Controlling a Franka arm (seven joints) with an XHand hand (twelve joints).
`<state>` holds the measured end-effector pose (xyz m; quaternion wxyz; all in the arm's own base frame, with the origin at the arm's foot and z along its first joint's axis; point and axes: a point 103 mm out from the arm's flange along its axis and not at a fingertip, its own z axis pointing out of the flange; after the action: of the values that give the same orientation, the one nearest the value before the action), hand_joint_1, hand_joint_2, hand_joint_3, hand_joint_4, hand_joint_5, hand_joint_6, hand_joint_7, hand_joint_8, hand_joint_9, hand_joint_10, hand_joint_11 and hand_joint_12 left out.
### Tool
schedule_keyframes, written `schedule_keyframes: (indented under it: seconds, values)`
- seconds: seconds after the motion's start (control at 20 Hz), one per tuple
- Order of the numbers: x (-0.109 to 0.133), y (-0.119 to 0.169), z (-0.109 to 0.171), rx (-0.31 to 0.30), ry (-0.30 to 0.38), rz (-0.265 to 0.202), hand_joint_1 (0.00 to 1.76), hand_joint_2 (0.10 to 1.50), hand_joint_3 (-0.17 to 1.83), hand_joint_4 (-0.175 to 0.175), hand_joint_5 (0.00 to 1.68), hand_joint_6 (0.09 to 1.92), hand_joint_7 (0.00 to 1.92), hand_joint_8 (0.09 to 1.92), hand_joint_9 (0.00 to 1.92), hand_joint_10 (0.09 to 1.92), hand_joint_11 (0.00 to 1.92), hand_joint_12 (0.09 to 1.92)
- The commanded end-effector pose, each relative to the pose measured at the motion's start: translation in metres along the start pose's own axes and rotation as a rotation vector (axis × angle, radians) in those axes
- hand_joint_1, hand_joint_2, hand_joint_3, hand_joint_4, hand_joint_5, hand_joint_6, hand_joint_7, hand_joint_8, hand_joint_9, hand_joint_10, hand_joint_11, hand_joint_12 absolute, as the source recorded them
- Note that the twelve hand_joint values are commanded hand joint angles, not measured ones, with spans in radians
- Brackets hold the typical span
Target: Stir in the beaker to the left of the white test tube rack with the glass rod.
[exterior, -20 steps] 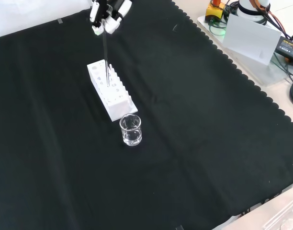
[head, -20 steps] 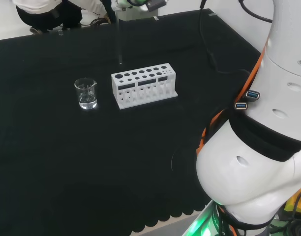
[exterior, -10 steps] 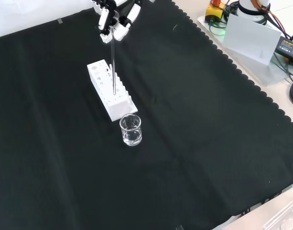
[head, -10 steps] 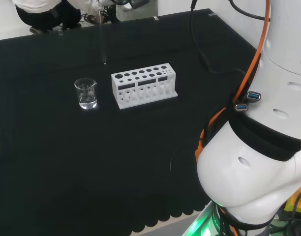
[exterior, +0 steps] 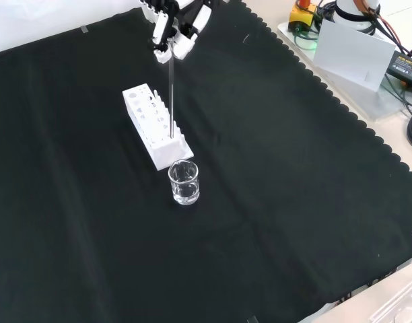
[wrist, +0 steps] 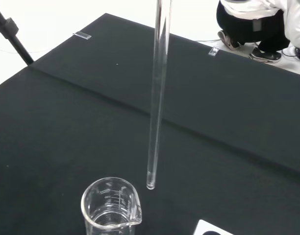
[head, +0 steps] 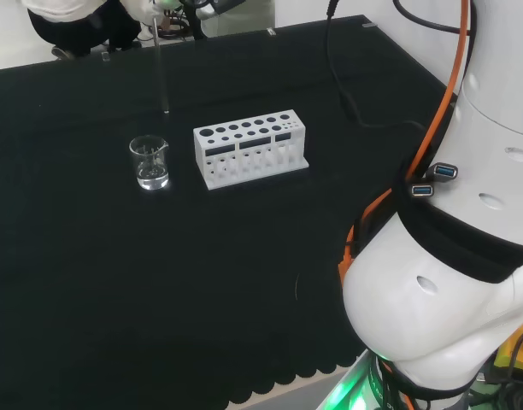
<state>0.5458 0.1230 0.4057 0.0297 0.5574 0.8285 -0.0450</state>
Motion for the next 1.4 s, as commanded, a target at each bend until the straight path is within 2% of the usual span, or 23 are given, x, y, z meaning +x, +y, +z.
schedule_keyframes:
  seconds: [0.05,0.75,1.15,1.4]
  values:
    - [0.015,-0.006,-0.005,-0.012,0.009,-0.032,1.20,1.10,-0.17,-0.175,1.22,0.67,1.72,0.54,1.86,0.48,1.77,0.88]
    - [0.030,0.005,0.012,0.006,0.029,-0.079,1.20,1.09,-0.17,-0.175,1.22,0.66,1.72,0.54,1.86,0.48,1.77,0.88]
    - [0.019,0.017,0.028,0.017,0.054,-0.087,1.20,1.09,-0.17,-0.175,1.22,0.66,1.72,0.54,1.86,0.48,1.77,0.88]
    - [0.011,0.029,0.040,0.022,0.067,-0.113,1.20,1.09,-0.17,-0.175,1.22,0.66,1.73,0.54,1.86,0.48,1.77,0.88]
